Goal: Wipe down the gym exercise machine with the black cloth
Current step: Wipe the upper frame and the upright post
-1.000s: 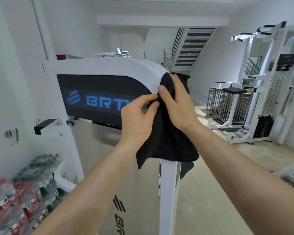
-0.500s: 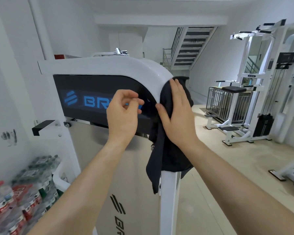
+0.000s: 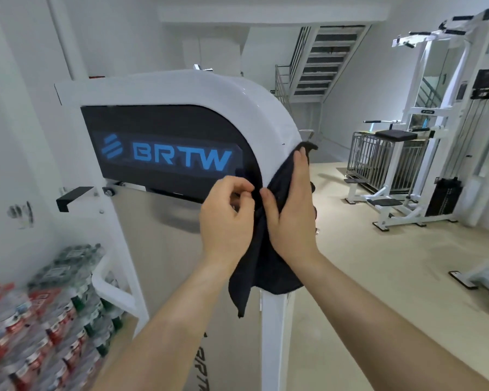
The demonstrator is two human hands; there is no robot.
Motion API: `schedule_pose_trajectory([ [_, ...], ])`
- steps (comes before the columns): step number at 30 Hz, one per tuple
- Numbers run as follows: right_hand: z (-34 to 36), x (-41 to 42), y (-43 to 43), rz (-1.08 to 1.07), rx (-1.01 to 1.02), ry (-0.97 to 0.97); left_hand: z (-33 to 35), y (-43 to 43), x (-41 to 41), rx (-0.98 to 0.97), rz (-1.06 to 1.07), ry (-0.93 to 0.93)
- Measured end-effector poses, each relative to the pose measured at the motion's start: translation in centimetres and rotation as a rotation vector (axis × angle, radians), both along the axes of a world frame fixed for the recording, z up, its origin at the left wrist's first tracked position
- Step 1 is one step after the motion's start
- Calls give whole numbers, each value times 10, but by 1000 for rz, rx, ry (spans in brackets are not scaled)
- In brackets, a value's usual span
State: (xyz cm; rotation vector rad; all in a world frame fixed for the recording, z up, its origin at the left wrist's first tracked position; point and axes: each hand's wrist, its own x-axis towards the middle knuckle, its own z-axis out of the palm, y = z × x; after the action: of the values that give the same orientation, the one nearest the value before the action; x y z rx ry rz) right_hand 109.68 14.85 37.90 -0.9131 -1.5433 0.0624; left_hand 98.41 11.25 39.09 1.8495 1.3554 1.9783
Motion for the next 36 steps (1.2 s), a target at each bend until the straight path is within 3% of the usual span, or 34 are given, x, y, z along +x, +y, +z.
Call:
schedule_pose_trajectory([
  [3,-9,0,-1,23,1,15,-17,-7,-2,5,15,116],
  [10,27,1,8,55,45,23,-37,-18,1,-113,-67,36],
  [13,-1,0,5,51,47,66,-54,-17,1,-120,-72,49],
  [18,-77,-3,-8,49,-147,131,-104,-22,-12,-250,-100,204],
  [26,-49,-10,0,-38,3,193,-138,-15,-11,-250,-243,7],
  [28,-75,-9,3,-37,31,181,-165,-14,-2,-252,-249,12],
  [33,-180,-6,-5,7,-116,183,-257,-20,1,-336,-255,-14],
  [36,-191,-5,-1,10,-73,156,-275,-20,2,-288,-201,-37],
])
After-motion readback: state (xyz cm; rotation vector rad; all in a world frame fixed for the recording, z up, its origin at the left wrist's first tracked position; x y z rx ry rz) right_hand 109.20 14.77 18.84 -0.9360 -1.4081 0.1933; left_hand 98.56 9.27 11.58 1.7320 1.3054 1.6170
